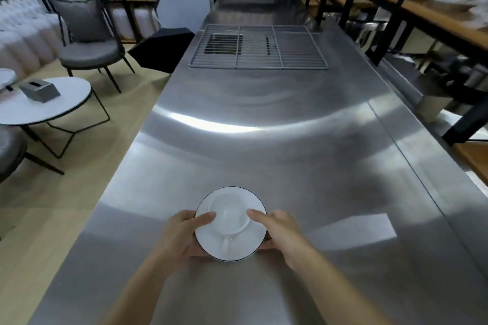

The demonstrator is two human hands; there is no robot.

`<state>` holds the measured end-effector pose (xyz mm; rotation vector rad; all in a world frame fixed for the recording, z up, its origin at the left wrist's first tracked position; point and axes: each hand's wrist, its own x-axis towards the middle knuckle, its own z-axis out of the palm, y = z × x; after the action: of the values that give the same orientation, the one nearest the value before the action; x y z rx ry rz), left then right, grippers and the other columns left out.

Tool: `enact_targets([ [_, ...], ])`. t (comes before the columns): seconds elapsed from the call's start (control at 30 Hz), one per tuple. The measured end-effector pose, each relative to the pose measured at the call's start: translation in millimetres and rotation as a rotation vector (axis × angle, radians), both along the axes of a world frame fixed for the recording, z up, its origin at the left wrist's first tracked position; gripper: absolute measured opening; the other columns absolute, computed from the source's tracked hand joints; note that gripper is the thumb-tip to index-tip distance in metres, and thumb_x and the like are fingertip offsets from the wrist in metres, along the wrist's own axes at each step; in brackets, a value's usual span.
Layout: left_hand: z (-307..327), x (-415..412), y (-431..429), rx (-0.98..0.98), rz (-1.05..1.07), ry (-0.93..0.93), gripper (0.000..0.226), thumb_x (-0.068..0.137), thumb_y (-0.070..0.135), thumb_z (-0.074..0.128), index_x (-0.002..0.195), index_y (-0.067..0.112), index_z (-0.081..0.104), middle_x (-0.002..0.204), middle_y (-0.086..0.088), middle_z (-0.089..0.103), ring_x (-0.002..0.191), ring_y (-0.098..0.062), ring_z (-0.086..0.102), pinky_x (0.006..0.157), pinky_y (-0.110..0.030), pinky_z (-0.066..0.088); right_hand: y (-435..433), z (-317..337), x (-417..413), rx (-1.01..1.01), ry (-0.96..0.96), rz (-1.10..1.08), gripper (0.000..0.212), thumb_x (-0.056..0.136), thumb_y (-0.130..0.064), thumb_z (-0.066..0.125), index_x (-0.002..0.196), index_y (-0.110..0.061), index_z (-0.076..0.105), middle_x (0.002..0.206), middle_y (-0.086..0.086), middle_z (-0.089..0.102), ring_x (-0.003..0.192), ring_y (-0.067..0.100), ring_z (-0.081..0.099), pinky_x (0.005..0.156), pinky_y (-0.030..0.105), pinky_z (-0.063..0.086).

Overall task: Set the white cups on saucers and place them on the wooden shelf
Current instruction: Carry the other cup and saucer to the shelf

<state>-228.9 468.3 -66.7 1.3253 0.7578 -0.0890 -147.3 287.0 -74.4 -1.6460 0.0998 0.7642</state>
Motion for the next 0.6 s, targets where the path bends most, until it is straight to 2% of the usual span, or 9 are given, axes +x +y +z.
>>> enact_targets([
  [0.1, 15.5, 29.7, -24.4, 0.056, -0.090, -0.048, 0.037, 0.068, 0.023, 0.078, 0.095, 0.000, 0.066, 0.088, -0.014, 0.072, 0.076, -0.030, 0.069, 0.053, -0.041, 0.058, -32.2, 13.6, 12.6, 0.018, -0.051, -0.097, 0.026, 0.074, -0.035, 0.071, 0.064, -0.019, 0.053, 0.054, -0.010, 0.067, 0.056, 0.010, 0.067, 0.060, 0.031, 0.059],
  [0.17, 28.1, 53.7, -46.7, 0.074, -0.185, -0.082, 0.036, 0.065, 0.027, 0.079, 0.091, 0.004, 0.068, 0.085, -0.009, 0.073, 0.075, -0.027, 0.069, 0.058, -0.044, 0.060, -59.4, 27.0, 22.1, 0.030, -0.090, -0.182, 0.027, 0.073, -0.037, 0.072, 0.069, -0.016, 0.055, 0.064, -0.005, 0.069, 0.061, 0.013, 0.068, 0.058, 0.028, 0.058],
  [0.23, 39.6, 79.6, -73.5, 0.072, -0.275, -0.119, 0.028, 0.069, 0.026, 0.078, 0.088, 0.007, 0.069, 0.080, -0.006, 0.075, 0.070, -0.023, 0.071, 0.061, -0.046, 0.061, -90.1, 42.9, 29.7, 0.020, -0.140, -0.269, 0.026, 0.073, -0.037, 0.072, 0.070, -0.014, 0.059, 0.065, -0.005, 0.071, 0.059, 0.012, 0.068, 0.052, 0.025, 0.055],
  [0.37, 64.3, 131.5, -143.5, 0.055, -0.484, -0.182, 0.027, 0.072, 0.028, 0.075, 0.090, 0.008, 0.070, 0.079, -0.004, 0.076, 0.065, -0.018, 0.072, 0.053, -0.035, 0.059, -160.4, 71.2, 39.3, -0.011, -0.202, -0.503, 0.027, 0.073, -0.038, 0.071, 0.078, -0.013, 0.062, 0.083, 0.005, 0.070, 0.066, 0.016, 0.068, 0.055, 0.028, 0.056],
  [0.43, 79.0, 153.4, -184.3, 0.042, -0.593, -0.206, 0.030, 0.072, 0.027, 0.074, 0.091, 0.005, 0.071, 0.082, -0.008, 0.075, 0.068, -0.021, 0.072, 0.051, -0.031, 0.057, -194.7, 84.3, 40.5, -0.021, -0.199, -0.639, 0.025, 0.074, -0.041, 0.070, 0.080, -0.019, 0.060, 0.087, 0.002, 0.066, 0.076, 0.019, 0.066, 0.065, 0.032, 0.058],
  [0.5, 92.8, 172.6, -226.2, 0.029, -0.672, -0.223, 0.035, 0.071, 0.026, 0.075, 0.096, 0.002, 0.070, 0.091, -0.014, 0.074, 0.075, -0.026, 0.072, 0.052, -0.033, 0.057, -228.3, 94.2, 41.1, -0.034, -0.205, -0.777, 0.031, 0.074, -0.043, 0.069, 0.090, -0.019, 0.057, 0.092, 0.000, 0.060, 0.088, 0.023, 0.062, 0.077, 0.038, 0.057],
  [0.6, 107.3, 194.9, -291.1, 0.005, -0.784, -0.242, 0.041, 0.070, 0.027, 0.075, 0.102, 0.003, 0.068, 0.101, -0.015, 0.072, 0.083, -0.028, 0.070, 0.049, -0.031, 0.057, -275.9, 105.4, 39.0, -0.047, -0.204, -0.958, 0.065, 0.072, -0.048, 0.069, 0.122, -0.012, 0.050, 0.121, 0.005, 0.056, 0.109, 0.031, 0.054, 0.096, 0.048, 0.047],
])
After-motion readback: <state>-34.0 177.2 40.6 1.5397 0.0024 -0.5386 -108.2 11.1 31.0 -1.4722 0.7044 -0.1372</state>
